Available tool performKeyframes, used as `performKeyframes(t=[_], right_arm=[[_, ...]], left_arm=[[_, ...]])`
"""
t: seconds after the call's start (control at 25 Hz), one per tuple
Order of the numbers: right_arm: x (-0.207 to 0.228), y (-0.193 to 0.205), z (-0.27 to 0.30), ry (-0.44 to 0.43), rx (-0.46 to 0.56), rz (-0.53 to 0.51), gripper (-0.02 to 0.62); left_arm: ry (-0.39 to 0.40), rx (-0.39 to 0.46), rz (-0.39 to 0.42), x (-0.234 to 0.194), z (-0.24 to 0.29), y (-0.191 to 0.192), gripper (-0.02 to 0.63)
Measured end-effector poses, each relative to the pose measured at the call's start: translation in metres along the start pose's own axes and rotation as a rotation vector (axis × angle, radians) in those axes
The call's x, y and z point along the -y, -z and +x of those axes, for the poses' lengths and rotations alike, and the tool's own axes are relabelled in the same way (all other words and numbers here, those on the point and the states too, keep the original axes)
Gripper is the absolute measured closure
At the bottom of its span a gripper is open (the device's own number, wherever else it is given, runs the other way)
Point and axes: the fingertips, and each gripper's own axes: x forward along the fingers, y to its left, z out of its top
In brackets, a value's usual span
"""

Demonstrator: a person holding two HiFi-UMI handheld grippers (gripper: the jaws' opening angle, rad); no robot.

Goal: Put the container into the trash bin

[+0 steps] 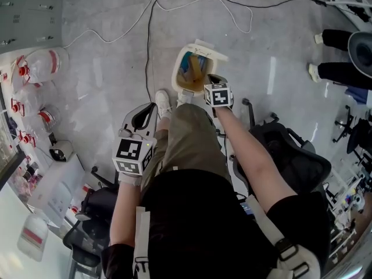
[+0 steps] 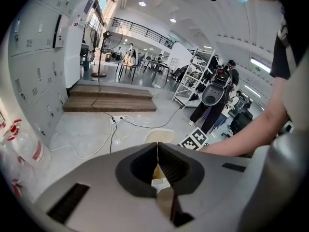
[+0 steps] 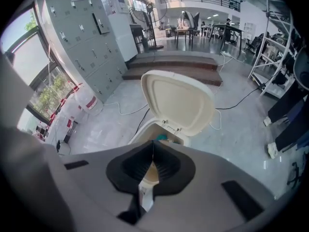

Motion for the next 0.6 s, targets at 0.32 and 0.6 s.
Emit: performKeyframes(t=[0.32,0.6], right_arm=[[-0.004,-0.036,-0.059,-0.002,0.155,-0.002,0.578],[-0.013,-0.071,-0.121,-0.003,0.283,-0.029,0.578]], left_arm=[[0.035,0.052,0.034,0.013,0.000,-0.023,0.595],[0.076,0.097,0.071,0.027,-0.001,-0.049,0.596]])
